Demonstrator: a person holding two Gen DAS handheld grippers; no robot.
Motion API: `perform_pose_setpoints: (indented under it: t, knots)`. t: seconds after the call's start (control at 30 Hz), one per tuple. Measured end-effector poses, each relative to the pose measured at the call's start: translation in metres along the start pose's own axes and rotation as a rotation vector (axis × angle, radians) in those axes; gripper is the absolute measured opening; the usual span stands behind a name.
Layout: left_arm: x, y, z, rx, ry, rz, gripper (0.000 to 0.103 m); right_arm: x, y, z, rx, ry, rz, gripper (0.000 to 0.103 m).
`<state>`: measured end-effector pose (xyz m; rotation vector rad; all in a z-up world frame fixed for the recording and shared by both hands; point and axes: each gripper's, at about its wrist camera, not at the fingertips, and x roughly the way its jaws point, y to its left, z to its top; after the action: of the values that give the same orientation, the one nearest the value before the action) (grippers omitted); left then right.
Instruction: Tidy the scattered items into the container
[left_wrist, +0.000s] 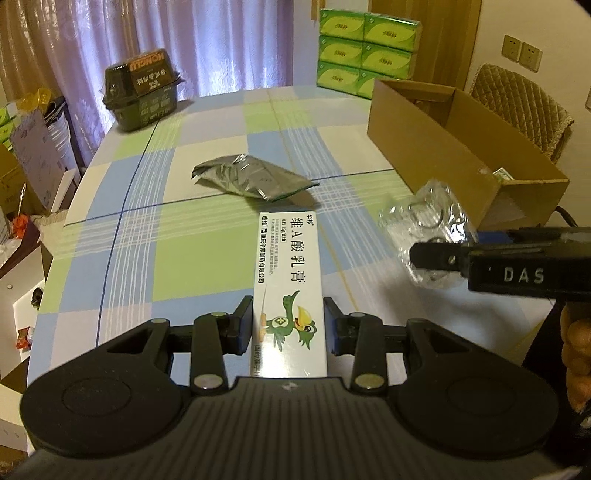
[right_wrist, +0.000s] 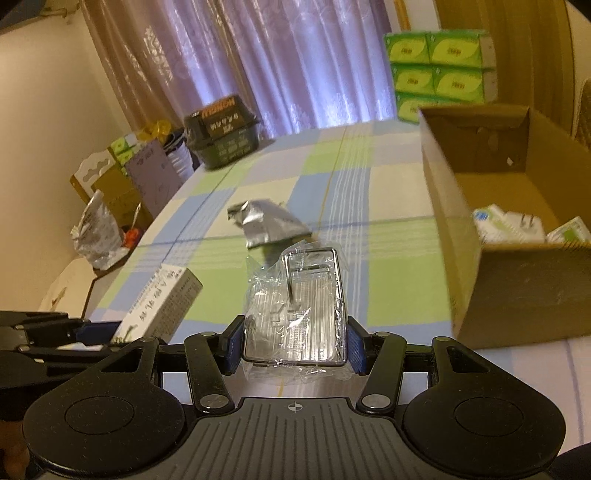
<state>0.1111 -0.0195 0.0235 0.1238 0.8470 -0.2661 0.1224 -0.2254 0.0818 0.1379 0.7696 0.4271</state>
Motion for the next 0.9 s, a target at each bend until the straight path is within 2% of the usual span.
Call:
perform_pose_setpoints:
  t: [0.27, 0.53, 0.9]
  knots:
    - [-0.001, -0.025, 0.019, 0.039, -0.03, -0.047, 0.033, -0.032, -0.016, 0.024, 0.004, -0.096, -0.056, 0.056]
    - [0.003, -0.06, 0.04, 0.088, -0.054, -0.105, 0.033, -0.065, -0.058, 0.042, 0.063, -0.17, -0.117, 0.056]
    - [0.009, -0.103, 0.076, 0.125, -0.089, -0.187, 0.033, -0.088, -0.1, 0.056, 0.072, -0.213, -0.196, 0.056]
